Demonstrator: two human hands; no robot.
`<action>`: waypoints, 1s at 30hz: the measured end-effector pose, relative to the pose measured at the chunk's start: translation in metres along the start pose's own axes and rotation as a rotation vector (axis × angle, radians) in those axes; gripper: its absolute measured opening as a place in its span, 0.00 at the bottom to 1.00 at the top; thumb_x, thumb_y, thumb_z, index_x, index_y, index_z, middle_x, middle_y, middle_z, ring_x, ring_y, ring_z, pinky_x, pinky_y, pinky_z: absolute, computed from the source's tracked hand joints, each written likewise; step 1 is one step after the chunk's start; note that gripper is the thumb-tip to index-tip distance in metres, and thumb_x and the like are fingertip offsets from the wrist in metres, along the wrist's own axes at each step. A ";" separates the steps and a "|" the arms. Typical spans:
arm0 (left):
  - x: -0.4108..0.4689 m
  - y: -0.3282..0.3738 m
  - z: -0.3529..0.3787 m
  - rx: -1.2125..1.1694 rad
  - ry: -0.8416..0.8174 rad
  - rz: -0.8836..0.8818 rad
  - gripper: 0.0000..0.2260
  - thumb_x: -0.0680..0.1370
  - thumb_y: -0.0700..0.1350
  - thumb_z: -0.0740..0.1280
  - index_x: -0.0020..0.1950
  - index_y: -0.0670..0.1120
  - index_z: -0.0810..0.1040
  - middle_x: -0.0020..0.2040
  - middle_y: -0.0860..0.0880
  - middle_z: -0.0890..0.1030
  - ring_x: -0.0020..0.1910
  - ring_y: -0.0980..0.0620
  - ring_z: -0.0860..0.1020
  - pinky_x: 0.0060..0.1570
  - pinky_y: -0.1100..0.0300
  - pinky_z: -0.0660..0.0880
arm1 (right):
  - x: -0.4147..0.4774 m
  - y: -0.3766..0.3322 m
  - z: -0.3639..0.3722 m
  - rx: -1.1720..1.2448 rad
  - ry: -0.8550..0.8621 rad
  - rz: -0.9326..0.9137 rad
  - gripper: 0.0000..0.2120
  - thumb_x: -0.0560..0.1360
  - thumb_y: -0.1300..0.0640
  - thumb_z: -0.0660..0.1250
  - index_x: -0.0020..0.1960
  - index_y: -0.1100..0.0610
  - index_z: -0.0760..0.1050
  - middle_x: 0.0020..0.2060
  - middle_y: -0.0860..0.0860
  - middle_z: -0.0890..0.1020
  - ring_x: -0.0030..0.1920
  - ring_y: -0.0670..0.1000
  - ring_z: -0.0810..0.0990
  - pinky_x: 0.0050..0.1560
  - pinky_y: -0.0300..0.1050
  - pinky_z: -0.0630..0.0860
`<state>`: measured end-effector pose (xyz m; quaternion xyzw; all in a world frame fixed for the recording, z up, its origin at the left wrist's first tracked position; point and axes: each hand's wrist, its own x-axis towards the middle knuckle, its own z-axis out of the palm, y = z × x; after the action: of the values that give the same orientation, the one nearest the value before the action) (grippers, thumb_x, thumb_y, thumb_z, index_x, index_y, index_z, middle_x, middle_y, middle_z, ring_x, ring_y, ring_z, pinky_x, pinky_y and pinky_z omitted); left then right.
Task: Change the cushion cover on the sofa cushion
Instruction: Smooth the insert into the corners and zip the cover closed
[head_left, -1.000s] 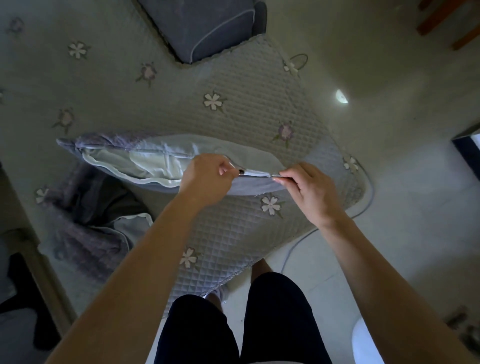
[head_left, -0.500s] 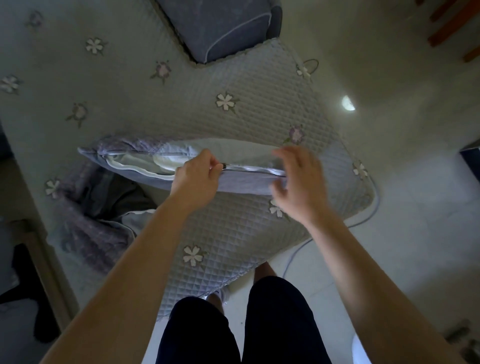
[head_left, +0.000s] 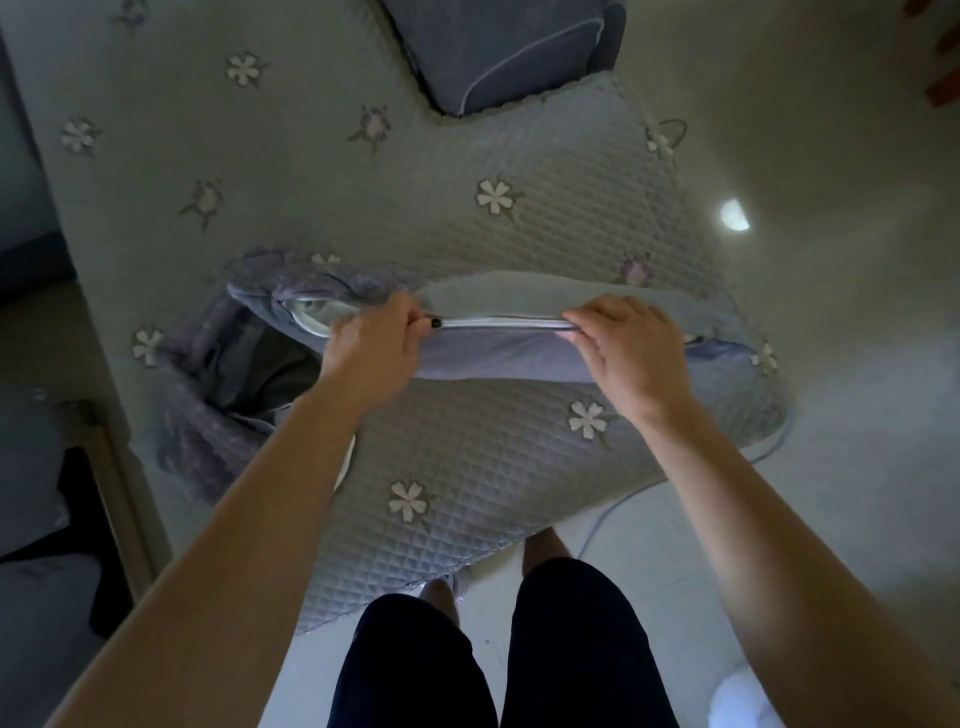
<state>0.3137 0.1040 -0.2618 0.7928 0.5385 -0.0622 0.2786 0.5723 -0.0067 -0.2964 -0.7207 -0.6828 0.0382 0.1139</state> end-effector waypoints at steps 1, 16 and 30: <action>-0.002 -0.008 -0.004 0.011 0.010 -0.006 0.09 0.84 0.49 0.56 0.52 0.44 0.70 0.43 0.41 0.79 0.42 0.39 0.77 0.40 0.52 0.64 | 0.000 0.007 -0.002 -0.021 0.008 0.016 0.12 0.78 0.47 0.65 0.54 0.52 0.82 0.43 0.52 0.83 0.43 0.59 0.81 0.44 0.51 0.75; -0.031 -0.052 -0.008 0.119 0.154 0.120 0.18 0.79 0.60 0.58 0.51 0.46 0.71 0.37 0.47 0.79 0.38 0.43 0.78 0.44 0.49 0.69 | 0.046 -0.140 0.043 0.087 -0.135 -0.179 0.12 0.77 0.47 0.67 0.54 0.53 0.81 0.46 0.53 0.81 0.49 0.58 0.79 0.49 0.52 0.73; -0.063 -0.096 -0.010 0.423 0.293 0.022 0.11 0.76 0.54 0.66 0.56 0.51 0.76 0.62 0.48 0.74 0.64 0.46 0.71 0.65 0.32 0.50 | 0.050 -0.133 0.037 0.159 -0.119 -0.151 0.13 0.77 0.45 0.65 0.50 0.55 0.78 0.44 0.53 0.79 0.46 0.57 0.78 0.44 0.52 0.75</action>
<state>0.2000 0.0826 -0.2647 0.8399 0.5394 -0.0550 0.0262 0.4377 0.0532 -0.2986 -0.6523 -0.7354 0.1264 0.1327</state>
